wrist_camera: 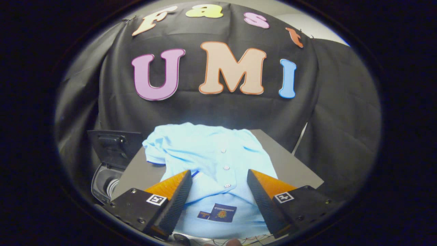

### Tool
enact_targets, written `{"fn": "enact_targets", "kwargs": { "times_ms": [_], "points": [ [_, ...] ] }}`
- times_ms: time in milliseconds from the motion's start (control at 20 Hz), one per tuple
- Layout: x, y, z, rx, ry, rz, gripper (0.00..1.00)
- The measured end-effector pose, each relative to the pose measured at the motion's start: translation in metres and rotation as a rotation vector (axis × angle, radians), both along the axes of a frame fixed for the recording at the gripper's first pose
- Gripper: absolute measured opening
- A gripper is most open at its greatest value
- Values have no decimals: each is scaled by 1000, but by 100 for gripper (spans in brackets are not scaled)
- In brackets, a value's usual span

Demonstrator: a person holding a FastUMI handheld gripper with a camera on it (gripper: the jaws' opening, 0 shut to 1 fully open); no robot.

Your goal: Put the clothes into the washing machine and then close the washing machine lid.

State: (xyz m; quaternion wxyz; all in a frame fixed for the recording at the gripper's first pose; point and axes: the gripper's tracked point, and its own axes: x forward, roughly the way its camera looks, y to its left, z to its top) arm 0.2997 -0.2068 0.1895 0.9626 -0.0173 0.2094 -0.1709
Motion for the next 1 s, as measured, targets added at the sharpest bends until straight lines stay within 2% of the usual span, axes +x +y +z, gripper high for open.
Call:
{"fn": "enact_targets", "kwargs": {
  "times_ms": [100, 200, 250, 400, 600, 1000],
  "points": [
    [7, 2, -5, 35, -2, 26, 95],
    [9, 1, -9, 72, -11, 18, 81],
    [8, -1, -7, 64, -7, 17, 79],
    [9, -3, -9, 62, 6, 15, 51],
    [12, -7, -1, 80, -44, -57, 15],
    [15, 15, 52, 54, -127, -43, 11]
  ]
}}
